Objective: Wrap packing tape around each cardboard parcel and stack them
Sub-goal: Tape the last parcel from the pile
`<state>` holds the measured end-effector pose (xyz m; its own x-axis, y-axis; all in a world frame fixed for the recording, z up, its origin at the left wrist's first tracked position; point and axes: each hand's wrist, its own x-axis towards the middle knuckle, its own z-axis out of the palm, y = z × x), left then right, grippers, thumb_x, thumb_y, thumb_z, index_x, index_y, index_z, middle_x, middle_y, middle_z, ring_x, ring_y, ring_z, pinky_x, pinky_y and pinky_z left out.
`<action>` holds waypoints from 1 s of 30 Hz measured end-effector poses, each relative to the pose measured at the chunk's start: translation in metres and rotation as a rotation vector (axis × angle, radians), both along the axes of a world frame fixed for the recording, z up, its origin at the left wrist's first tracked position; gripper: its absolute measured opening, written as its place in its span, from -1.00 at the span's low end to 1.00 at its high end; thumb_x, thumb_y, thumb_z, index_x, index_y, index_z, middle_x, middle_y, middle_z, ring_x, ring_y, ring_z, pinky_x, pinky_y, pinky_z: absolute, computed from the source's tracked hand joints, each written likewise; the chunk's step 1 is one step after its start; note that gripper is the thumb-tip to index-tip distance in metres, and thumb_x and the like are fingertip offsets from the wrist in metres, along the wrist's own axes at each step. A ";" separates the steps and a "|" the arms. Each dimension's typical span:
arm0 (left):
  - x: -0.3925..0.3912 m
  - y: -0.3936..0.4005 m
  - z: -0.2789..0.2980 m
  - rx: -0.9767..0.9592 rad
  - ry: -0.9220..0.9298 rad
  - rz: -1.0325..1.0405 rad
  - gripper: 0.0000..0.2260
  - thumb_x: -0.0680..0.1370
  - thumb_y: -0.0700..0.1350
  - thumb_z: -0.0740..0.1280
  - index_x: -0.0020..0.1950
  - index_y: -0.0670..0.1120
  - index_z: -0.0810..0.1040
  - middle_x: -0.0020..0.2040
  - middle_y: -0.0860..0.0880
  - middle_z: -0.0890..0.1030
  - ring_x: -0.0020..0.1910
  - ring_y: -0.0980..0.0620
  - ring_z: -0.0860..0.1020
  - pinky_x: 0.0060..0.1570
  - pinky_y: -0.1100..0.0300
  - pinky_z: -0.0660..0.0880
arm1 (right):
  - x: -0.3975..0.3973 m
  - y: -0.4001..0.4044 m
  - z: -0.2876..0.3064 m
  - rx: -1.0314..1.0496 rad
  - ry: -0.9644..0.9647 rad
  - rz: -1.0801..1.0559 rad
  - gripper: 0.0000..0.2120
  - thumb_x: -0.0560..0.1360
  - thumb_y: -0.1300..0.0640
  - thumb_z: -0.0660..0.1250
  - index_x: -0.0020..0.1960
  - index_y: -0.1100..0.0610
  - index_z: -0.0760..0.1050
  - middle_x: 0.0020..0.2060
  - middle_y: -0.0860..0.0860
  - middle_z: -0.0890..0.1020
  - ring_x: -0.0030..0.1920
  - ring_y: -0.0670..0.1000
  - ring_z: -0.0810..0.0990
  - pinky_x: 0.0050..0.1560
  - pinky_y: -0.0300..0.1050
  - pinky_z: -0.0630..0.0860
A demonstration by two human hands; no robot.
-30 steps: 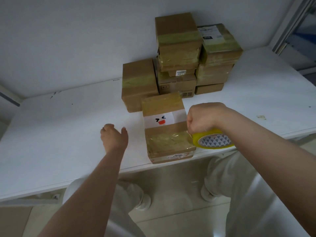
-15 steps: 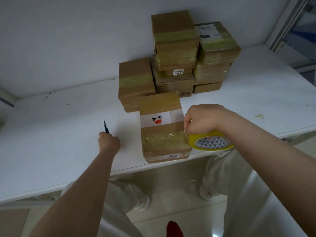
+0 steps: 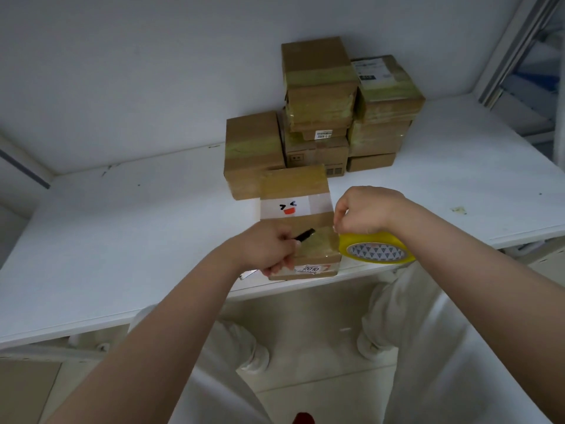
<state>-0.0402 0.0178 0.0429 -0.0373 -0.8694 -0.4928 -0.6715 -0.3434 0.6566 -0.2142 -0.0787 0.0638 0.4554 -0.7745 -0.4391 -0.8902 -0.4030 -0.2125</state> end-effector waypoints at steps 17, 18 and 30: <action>-0.031 -0.024 -0.026 0.060 -0.075 0.060 -0.73 0.67 -0.10 0.14 -0.22 -0.07 0.42 -0.40 0.00 0.51 -0.47 0.10 0.36 -0.47 0.28 0.28 | -0.009 0.004 -0.006 0.014 -0.118 -0.062 -0.83 0.45 0.00 0.31 -0.05 -0.11 0.66 0.03 -0.12 0.64 0.04 -0.01 0.55 -0.08 -0.13 0.46; -0.031 -0.025 -0.026 0.069 -0.071 0.063 -0.73 0.67 -0.10 0.14 -0.21 -0.06 0.42 -0.40 -0.01 0.51 -0.47 0.10 0.35 -0.48 0.28 0.27 | -0.010 0.005 -0.007 0.025 -0.140 -0.077 -0.84 0.45 -0.01 0.32 -0.05 -0.12 0.67 0.03 -0.13 0.64 0.05 -0.01 0.55 -0.06 -0.12 0.46; -0.020 -0.016 -0.025 -0.075 0.020 0.172 -0.77 0.66 -0.07 0.17 -0.14 -0.04 0.52 -0.31 0.01 0.47 -0.36 0.08 0.39 -0.39 0.28 0.31 | -0.057 -0.002 0.007 0.216 -0.468 -0.327 -0.88 0.45 0.13 0.42 -0.06 0.03 0.71 -0.08 -0.01 0.67 -0.10 -0.02 0.59 -0.18 -0.15 0.52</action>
